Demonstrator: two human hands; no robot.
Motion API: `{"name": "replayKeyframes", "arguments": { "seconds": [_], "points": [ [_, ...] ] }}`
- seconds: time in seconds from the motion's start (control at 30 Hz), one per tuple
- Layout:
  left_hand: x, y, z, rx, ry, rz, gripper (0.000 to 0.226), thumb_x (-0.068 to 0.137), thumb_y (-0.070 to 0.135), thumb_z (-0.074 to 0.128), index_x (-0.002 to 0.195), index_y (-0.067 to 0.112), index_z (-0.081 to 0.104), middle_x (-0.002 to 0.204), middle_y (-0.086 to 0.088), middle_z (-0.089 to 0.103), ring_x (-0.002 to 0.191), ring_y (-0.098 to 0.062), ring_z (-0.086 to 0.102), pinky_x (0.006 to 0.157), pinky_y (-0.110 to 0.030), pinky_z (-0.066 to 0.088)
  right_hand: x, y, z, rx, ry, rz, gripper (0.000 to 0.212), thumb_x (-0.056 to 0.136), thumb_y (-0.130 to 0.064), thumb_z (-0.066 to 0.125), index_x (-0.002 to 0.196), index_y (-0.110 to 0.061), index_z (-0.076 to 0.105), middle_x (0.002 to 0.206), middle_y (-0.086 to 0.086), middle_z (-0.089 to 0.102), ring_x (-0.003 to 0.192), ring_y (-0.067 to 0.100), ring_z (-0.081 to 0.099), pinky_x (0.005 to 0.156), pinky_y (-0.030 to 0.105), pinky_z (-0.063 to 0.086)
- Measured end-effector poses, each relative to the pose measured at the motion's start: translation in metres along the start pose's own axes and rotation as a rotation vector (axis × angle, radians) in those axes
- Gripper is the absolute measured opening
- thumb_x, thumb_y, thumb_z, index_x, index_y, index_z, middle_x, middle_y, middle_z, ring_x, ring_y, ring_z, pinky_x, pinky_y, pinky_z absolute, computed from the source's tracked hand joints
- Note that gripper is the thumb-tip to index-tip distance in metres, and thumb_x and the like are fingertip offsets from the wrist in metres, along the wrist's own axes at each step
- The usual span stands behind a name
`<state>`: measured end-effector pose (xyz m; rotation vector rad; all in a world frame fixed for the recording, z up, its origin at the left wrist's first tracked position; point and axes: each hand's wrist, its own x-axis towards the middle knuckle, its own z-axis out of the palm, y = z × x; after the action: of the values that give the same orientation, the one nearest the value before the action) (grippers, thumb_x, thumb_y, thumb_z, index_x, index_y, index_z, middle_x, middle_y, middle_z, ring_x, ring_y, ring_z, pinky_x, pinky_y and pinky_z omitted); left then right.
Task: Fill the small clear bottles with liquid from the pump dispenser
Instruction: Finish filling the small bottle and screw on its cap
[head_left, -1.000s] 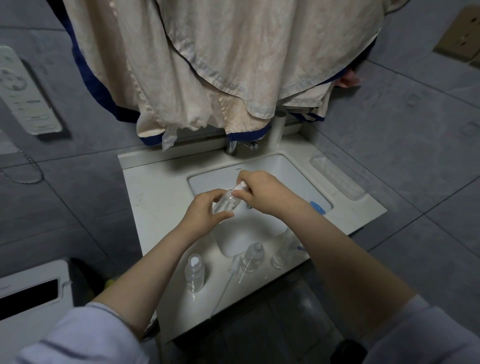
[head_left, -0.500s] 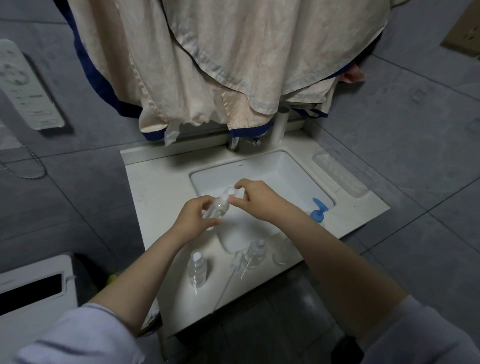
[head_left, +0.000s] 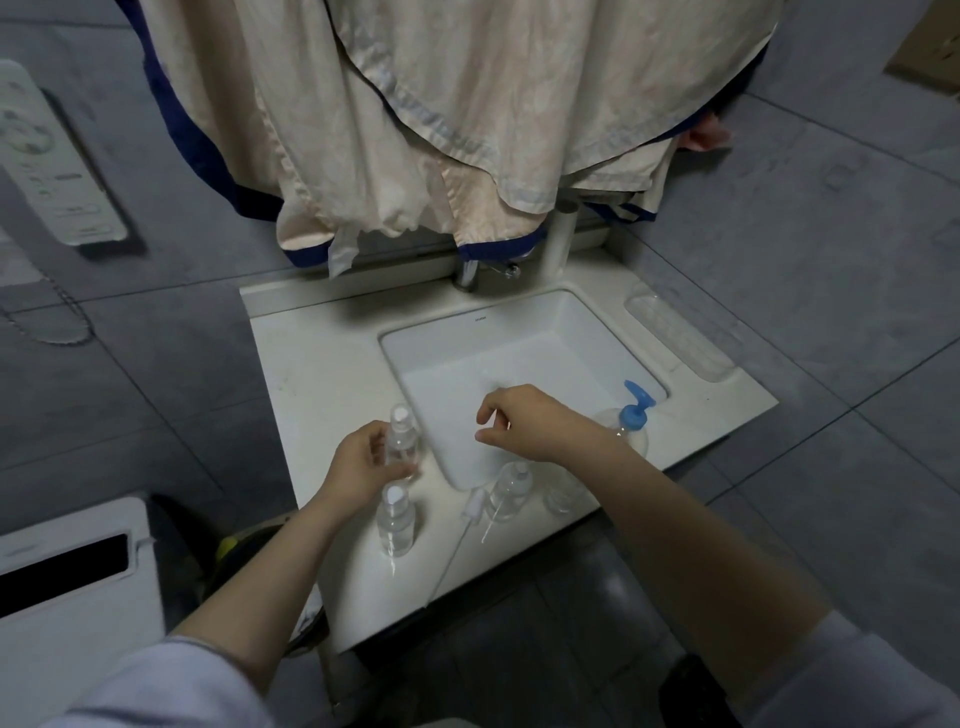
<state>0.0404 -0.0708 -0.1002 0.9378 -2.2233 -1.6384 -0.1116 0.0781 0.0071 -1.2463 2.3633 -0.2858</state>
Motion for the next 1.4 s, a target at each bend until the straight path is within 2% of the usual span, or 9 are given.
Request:
{"name": "replayKeyframes", "arguments": {
  "seconds": [0.23,0.33,0.47,0.7,0.83,0.93,1.1,1.27,1.4],
  "points": [
    [-0.006,0.002,0.000,0.033,-0.025,0.009,0.022,0.066,0.019,0.058,0.088,0.024,0.059,0.083,0.008,0.060,0.082,-0.013,0.055,0.074,-0.021,0.041,-0.006,-0.001,-0.001,0.006,0.024,-0.013,0.025,0.091,-0.028,0.059,0.112,-0.015,0.063,0.091,-0.006,0.053,0.088,0.009,0.048,0.086,0.028,0.044],
    [-0.008,-0.009,-0.008,0.207,0.046,-0.035,0.038,0.074,0.007,0.061,0.111,0.016,0.057,0.100,0.003,0.059,0.092,-0.018,0.056,0.079,-0.026,0.043,-0.008,0.001,0.000,0.012,0.044,-0.030,0.023,0.091,-0.027,0.060,0.111,-0.015,0.063,0.090,-0.007,0.055,0.086,0.009,0.048,0.083,0.028,0.044],
    [-0.030,-0.019,-0.024,0.428,0.141,-0.166,0.015,0.075,0.011,0.063,0.087,0.018,0.058,0.092,0.000,0.063,0.084,-0.021,0.059,0.075,-0.035,0.051,-0.013,0.002,0.004,-0.006,0.061,-0.098,0.024,0.090,-0.023,0.061,0.112,-0.013,0.064,0.108,0.001,0.062,0.084,0.011,0.050,0.083,0.028,0.045],
    [-0.085,-0.003,-0.022,0.768,-0.165,-0.412,0.006,0.079,0.019,0.058,0.080,0.016,0.062,0.091,-0.003,0.063,0.086,-0.021,0.062,0.078,-0.031,0.052,-0.024,0.002,0.013,-0.046,0.055,-0.176,0.022,0.090,-0.023,0.061,0.111,-0.017,0.064,0.113,0.000,0.059,0.103,0.013,0.055,0.090,0.034,0.046],
    [-0.119,0.013,0.006,0.695,-0.419,-0.388,0.014,0.071,0.027,0.070,0.077,0.015,0.066,0.077,-0.001,0.067,0.080,-0.017,0.065,0.072,-0.026,0.050,-0.027,0.012,0.007,-0.026,0.096,-0.164,0.021,0.092,-0.021,0.058,0.110,-0.014,0.065,0.113,0.001,0.060,0.102,0.016,0.057,0.091,0.034,0.046],
    [-0.126,0.030,0.050,0.502,-0.295,-0.206,0.022,0.069,0.035,0.076,0.072,0.023,0.057,0.076,0.006,0.059,0.078,-0.013,0.058,0.071,-0.028,0.048,-0.029,0.021,0.001,0.006,0.152,-0.145,0.019,0.092,-0.018,0.057,0.108,-0.013,0.066,0.110,0.002,0.062,0.098,0.015,0.058,0.091,0.035,0.047],
    [-0.103,0.051,0.109,0.211,0.134,0.049,0.049,0.066,0.034,0.079,0.107,0.020,0.056,0.096,0.007,0.060,0.084,-0.013,0.057,0.071,-0.028,0.048,-0.034,0.033,-0.008,0.032,0.186,-0.123,0.019,0.092,-0.017,0.057,0.107,-0.013,0.066,0.109,0.002,0.063,0.096,0.014,0.058,0.090,0.032,0.048],
    [-0.067,0.051,0.131,0.185,0.249,0.070,0.075,0.065,0.031,0.081,0.129,0.012,0.045,0.122,-0.003,0.054,0.114,-0.022,0.047,0.094,-0.038,0.045,-0.040,0.044,-0.011,0.046,0.211,-0.089,0.018,0.092,-0.018,0.057,0.107,-0.013,0.066,0.107,0.001,0.063,0.094,0.014,0.058,0.088,0.030,0.048],
    [-0.052,0.044,0.138,0.204,0.254,0.041,0.058,0.066,0.030,0.079,0.115,0.011,0.056,0.111,-0.005,0.061,0.106,-0.025,0.052,0.088,-0.040,0.046,-0.044,0.052,-0.010,0.052,0.212,-0.070,0.018,0.092,-0.017,0.057,0.106,-0.012,0.066,0.107,0.002,0.063,0.093,0.012,0.057,0.087,0.027,0.047]
  ]
}}
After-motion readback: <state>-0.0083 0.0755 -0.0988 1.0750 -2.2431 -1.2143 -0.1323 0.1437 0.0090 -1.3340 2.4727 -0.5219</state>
